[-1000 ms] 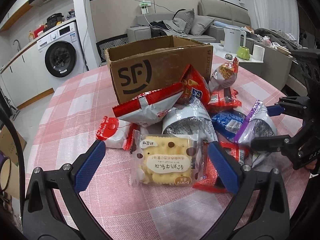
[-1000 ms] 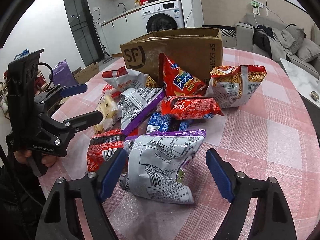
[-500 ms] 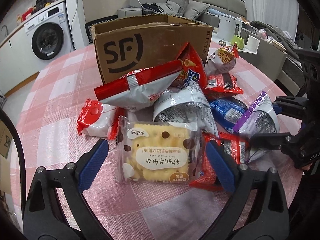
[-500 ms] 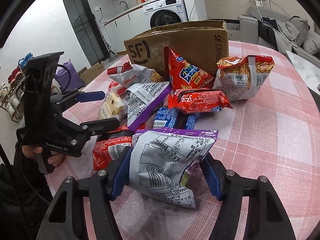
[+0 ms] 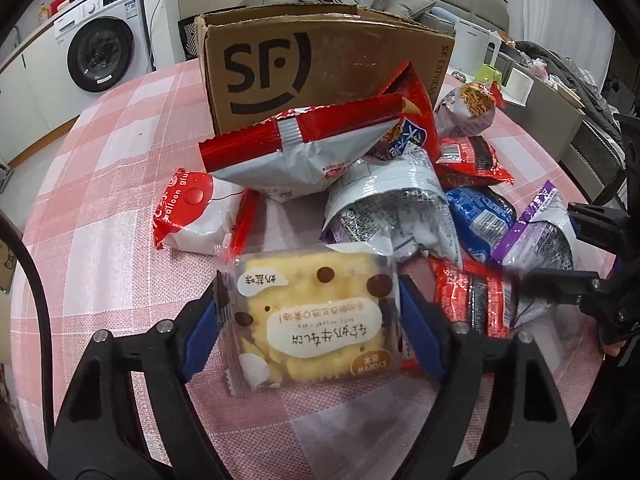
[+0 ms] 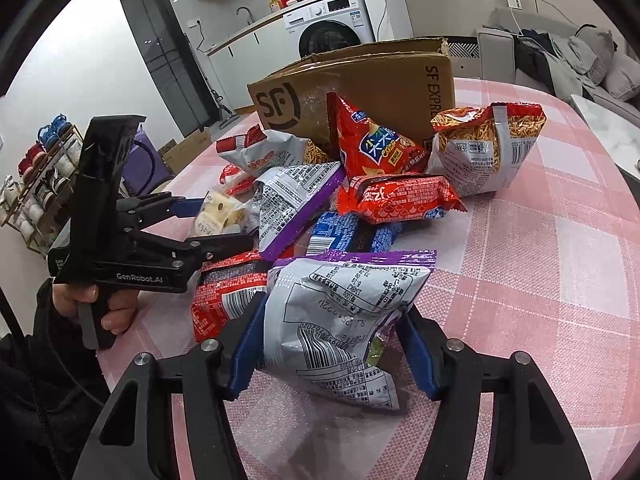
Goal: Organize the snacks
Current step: 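Close the left tool on the cracker pack while the right tool grips the white chip bag, then lift the cracker pack with the left tool while the right tool lifts the chip bag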
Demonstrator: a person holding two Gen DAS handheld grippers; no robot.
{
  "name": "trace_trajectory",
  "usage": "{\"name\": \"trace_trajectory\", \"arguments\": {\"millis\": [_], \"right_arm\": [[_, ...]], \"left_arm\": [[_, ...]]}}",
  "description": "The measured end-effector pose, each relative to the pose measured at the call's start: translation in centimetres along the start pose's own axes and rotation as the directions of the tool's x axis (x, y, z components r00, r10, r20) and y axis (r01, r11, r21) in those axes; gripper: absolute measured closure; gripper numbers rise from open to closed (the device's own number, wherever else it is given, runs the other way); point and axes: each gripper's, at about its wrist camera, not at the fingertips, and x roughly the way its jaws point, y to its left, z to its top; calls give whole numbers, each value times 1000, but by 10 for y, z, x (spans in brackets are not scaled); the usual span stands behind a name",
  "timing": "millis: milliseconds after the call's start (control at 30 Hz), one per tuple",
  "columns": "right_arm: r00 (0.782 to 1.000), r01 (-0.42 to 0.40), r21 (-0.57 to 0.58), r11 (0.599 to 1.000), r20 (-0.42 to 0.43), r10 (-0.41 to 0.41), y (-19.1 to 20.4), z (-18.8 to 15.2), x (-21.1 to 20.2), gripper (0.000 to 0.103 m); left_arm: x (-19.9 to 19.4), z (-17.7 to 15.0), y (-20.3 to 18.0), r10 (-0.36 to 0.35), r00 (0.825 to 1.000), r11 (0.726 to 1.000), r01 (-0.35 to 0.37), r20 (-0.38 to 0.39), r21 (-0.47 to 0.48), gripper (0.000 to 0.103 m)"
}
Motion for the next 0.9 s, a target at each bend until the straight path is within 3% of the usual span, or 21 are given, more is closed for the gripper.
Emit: {"name": "trace_trajectory", "arguments": {"millis": [467,900], "right_arm": [[1000,-3,1,1000,-1,3,1,-1,0,44],[1000,-3,-4,1000,9,3,1,-2,-1,47]], "left_arm": [[-14,-10,-15,15,1000,1000,-16,22,21,35],[-34,-25,-21,45,996,999,-47,83,24,37]]}}
